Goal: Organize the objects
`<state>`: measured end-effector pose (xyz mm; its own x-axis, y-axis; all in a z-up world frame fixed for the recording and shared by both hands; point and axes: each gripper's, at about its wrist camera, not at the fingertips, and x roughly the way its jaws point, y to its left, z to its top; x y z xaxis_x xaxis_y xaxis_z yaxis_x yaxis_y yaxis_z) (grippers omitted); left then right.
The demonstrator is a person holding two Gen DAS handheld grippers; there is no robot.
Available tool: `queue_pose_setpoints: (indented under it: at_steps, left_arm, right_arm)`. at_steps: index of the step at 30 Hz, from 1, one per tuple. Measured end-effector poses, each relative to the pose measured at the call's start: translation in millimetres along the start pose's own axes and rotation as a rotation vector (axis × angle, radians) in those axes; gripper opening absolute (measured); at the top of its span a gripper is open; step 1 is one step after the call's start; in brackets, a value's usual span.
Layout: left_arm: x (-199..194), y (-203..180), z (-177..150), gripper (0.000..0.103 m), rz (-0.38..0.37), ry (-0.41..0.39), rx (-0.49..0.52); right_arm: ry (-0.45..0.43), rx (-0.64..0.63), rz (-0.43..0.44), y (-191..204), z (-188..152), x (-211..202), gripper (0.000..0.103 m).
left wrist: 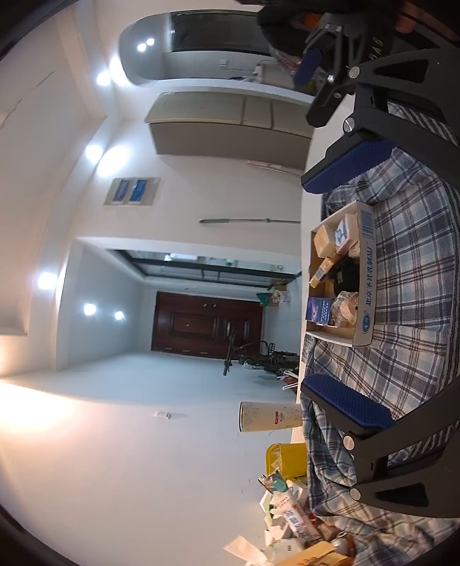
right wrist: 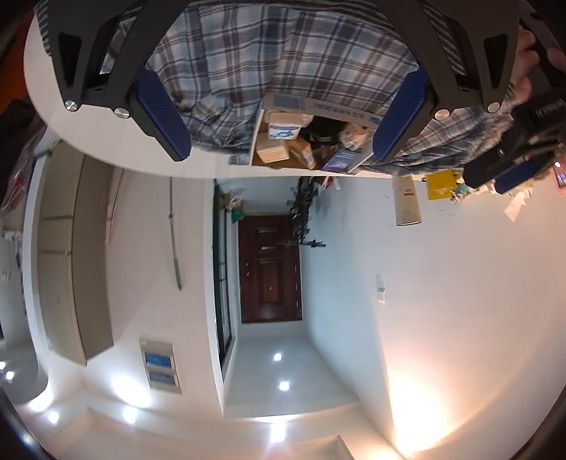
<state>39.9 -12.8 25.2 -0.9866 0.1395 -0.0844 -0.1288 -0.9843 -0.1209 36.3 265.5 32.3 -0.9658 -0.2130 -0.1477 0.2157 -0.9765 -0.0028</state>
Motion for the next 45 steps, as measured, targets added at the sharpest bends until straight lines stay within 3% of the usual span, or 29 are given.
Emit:
queue_pose_setpoints:
  at_steps: [4,12,22,45]
  left_arm:
    - [0.7,-2.1,-8.8,0.103,0.019,-0.019,0.009]
    - [3.7,-22.8,-18.5,0.103,0.015,-0.015,0.106]
    - [15.4,-13.7,-20.5,0.103,0.036,0.038,0.069]
    - [19.4,-18.5,-22.7,0.103,0.068,0.055,0.100]
  right_arm:
    - [-0.035,-0.035,-0.028,0.8,-10.4,2.6,0.103]
    - [0.027,-0.022,0.005,-3.1,-24.4,18.0,0.103]
    - [0.030,0.038,-0.003,-15.1,-26.5,17.2,0.103]
    - [0.049,0.022,-0.008,-11.8,-26.8,18.7,0.103]
